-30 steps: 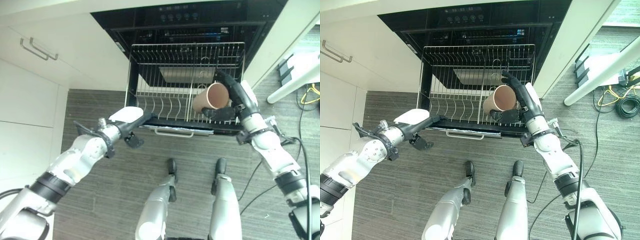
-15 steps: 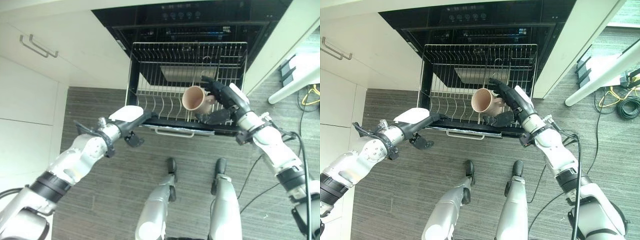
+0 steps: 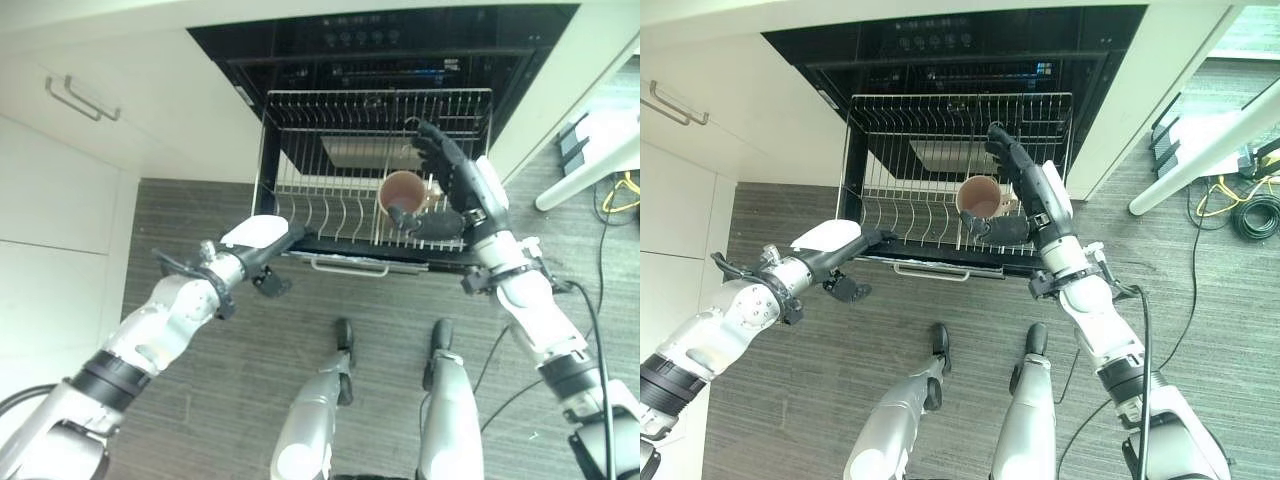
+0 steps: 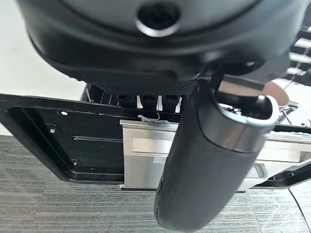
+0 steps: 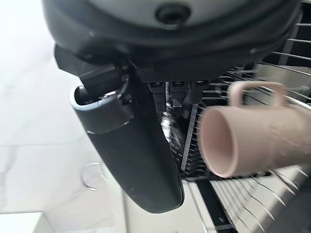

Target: Place the dishes in the dishwasher.

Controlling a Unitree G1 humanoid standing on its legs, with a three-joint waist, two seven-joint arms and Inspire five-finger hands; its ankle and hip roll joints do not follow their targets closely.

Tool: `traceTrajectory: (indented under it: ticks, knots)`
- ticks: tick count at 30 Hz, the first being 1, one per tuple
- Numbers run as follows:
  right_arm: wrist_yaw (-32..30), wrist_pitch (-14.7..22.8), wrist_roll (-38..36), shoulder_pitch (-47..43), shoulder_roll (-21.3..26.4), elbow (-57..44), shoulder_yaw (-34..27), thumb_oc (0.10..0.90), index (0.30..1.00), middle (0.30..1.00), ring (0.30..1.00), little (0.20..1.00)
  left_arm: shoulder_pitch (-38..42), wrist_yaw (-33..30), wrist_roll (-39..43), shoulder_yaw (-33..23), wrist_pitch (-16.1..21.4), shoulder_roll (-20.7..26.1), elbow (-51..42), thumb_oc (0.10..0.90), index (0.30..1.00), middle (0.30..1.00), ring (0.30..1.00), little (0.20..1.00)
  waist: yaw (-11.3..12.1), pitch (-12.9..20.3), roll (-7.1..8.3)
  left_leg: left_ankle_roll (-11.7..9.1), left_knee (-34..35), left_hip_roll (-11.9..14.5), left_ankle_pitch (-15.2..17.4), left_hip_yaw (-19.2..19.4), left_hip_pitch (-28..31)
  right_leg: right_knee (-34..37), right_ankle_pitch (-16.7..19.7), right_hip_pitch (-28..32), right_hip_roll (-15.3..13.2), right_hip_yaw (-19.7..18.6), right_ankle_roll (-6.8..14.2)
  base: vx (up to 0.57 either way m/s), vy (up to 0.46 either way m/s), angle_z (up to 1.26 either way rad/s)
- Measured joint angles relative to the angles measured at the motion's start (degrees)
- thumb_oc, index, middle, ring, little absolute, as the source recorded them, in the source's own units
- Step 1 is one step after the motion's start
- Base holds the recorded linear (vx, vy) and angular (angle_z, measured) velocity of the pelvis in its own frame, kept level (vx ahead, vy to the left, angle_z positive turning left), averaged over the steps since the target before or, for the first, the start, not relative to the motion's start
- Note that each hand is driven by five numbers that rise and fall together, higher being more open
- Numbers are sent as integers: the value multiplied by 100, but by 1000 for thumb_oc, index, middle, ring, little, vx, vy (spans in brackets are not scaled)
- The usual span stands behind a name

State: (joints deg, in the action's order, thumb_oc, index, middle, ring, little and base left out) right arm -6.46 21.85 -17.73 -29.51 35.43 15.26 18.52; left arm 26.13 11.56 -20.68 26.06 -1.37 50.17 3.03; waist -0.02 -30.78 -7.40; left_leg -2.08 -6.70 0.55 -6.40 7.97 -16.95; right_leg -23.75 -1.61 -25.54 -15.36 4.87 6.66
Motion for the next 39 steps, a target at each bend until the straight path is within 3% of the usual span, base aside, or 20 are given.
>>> traceTrajectory:
  ticks: [6, 12, 15, 18, 21, 23, 27, 30, 33, 36, 39]
  knots:
    - [-439, 61, 352, 395, -116, -173, -277, 800, 900, 900, 900, 900, -697, -100, 0, -459, -34, -188, -52, 800, 900, 900, 900, 900, -136, 4, -6, -30, 69, 33, 85, -16, 603, 98, -118, 620, 27, 44, 49, 83, -51, 1]
    - [-568, 346, 163, 1182, -132, -238, -875, 800, 900, 900, 900, 900, -1688, -142, -43, -957, -14, -277, -321, 800, 900, 900, 900, 900, -125, 108, -165, -114, 65, 191, 239, -121, 1099, 242, -215, 1259, 122, 249, -37, 107, -111, 5]
    - [-339, 584, -84, 1396, -142, -640, -912, 800, 900, 900, 900, 900, -1962, -347, -36, -1076, -21, -629, -312, 800, 900, 900, 900, 900, -98, 251, -346, -136, 48, 221, 295, -181, 1264, 259, -278, 1478, 152, 341, -67, 92, -77, 7]
    - [-29, 789, -169, 1626, -221, -1027, -943, 800, 900, 900, 900, 900, -2281, -706, 6, -1353, 23, -1237, -375, 800, 900, 900, 900, 900, 35, 492, -407, -164, 50, 247, 373, -196, 1479, 220, -389, 1677, 195, 363, -78, 87, -98, 2]
    - [101, 911, -175, 1767, -392, -1100, -928, 800, 900, 900, 900, 900, -2555, -1112, 15, -1542, 70, -1467, -333, 800, 900, 900, 900, 900, 175, 1007, -252, -180, 27, 267, 455, -203, 1525, 159, -496, 1711, 212, 373, -89, 28, -74, -1]
    - [103, 944, -223, 1837, -489, -1101, -931, 800, 900, 900, 900, 900, -2772, -1385, 20, -1795, 273, -1514, -189, 800, 900, 900, 900, 900, 234, 1334, -65, -195, -20, 283, 514, -209, 1539, 179, -523, 1754, 251, 381, -101, 0, 0, 0]
    - [61, 1127, -271, 2057, -611, -1222, -1162, 800, 900, 900, 900, 900, -3024, -1839, 289, -2322, 452, -1576, 119, 800, 900, 900, 900, 900, 343, 1575, 201, -178, -127, 321, 642, -206, 1628, 268, -527, 1904, 290, 382, -107, 20, 37, -3]
    - [-2, 1165, -271, 2414, -749, -1291, -1365, 800, 900, 900, 900, 900, -3415, -2062, 1082, -2730, 549, -1639, 305, 800, 900, 900, 900, 900, 404, 1700, 371, -119, -330, 310, 804, -206, 1609, 325, -544, 1978, 275, 357, -116, 30, 93, -4]
    - [-166, 1164, -265, 2847, -1018, -1291, -1542, 800, 900, 900, 900, 900, -3478, -2357, 2388, -3124, 554, -2554, 820, 800, 900, 900, 900, 900, 469, 1842, 426, -45, -503, 255, 936, -223, 1601, 425, -501, 2103, 222, 368, -69, 18, 79, 2]
    - [-360, 1160, -250, 3071, -1143, -1297, -1562, 800, 900, 900, 900, 900, -3545, -2484, 3164, -3054, 529, -2964, 1465, 800, 900, 900, 900, 900, 476, 1916, 584, 38, -675, 188, 1025, -220, 1442, 510, -438, 2110, 165, 371, -27, 11, 104, 8]
    - [-500, 1160, -251, 3364, -1458, -1349, -1758, 800, 900, 900, 900, 900, -3688, -2486, 3160, -2810, 531, -3116, 1960, 800, 900, 900, 900, 900, 449, 1926, 761, 156, -849, 78, 1116, -257, 1366, 643, -351, 2229, 84, 393, 64, 2, 136, 12]
